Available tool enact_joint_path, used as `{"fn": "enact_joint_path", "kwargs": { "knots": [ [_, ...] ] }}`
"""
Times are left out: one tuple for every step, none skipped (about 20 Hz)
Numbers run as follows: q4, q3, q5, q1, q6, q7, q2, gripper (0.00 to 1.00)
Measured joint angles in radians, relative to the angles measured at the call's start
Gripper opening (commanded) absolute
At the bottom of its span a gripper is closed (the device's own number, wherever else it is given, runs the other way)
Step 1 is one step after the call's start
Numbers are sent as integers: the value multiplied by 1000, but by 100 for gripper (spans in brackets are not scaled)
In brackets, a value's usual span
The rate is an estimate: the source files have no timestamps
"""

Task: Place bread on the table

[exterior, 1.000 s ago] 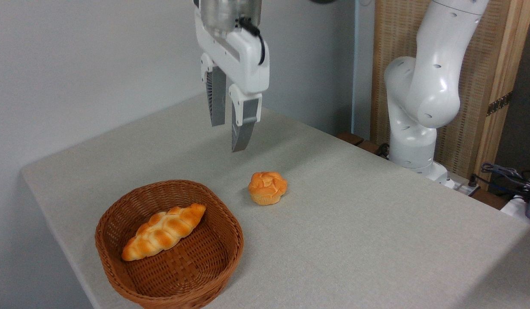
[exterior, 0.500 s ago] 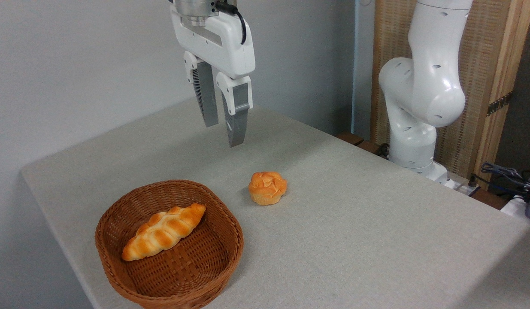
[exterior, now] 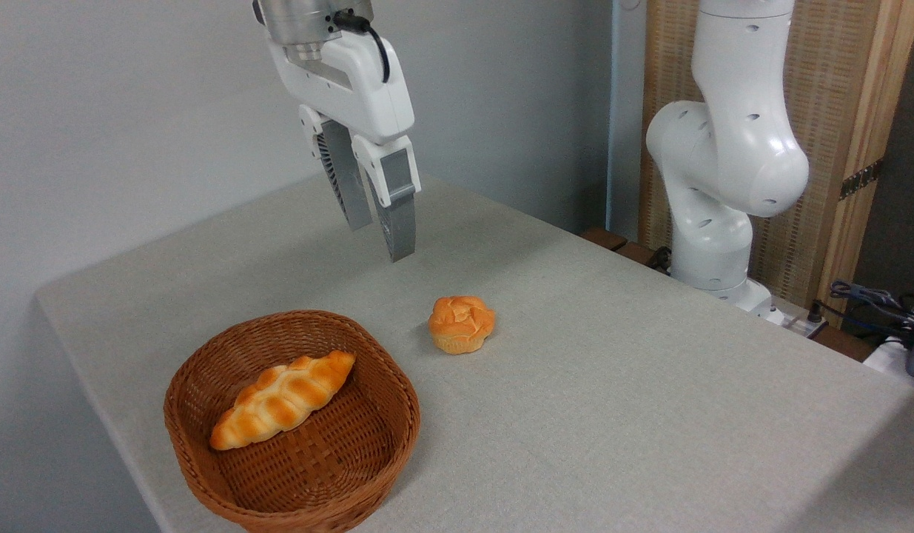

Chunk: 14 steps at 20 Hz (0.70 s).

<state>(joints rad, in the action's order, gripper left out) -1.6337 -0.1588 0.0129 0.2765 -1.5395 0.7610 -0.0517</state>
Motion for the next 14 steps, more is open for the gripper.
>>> {"fn": "enact_joint_path", "kwargs": {
  "knots": [
    [1,1,0,0,0,0,3,100],
    [3,2,0,-1,0,-6,6,100],
    [8,2,0,-2,0,-25,9,100],
    [17,2,0,-3,0,-45,15,100],
    [27,2,0,-5,0,-60,22,100],
    [38,2,0,-7,0,-66,30,100],
    [49,2,0,-9,-2,-69,39,100],
    [58,1,0,-13,-13,-73,47,100],
    [65,1,-7,-21,-30,-77,52,100],
    [70,1,-31,-36,-52,-78,56,100],
    [72,1,-53,-50,-65,-78,56,100],
    [72,0,-74,-64,-79,-78,57,100],
    [72,0,-86,-76,-90,-78,57,100],
    [72,0,-93,-83,-99,-78,57,100]
  ]
}}
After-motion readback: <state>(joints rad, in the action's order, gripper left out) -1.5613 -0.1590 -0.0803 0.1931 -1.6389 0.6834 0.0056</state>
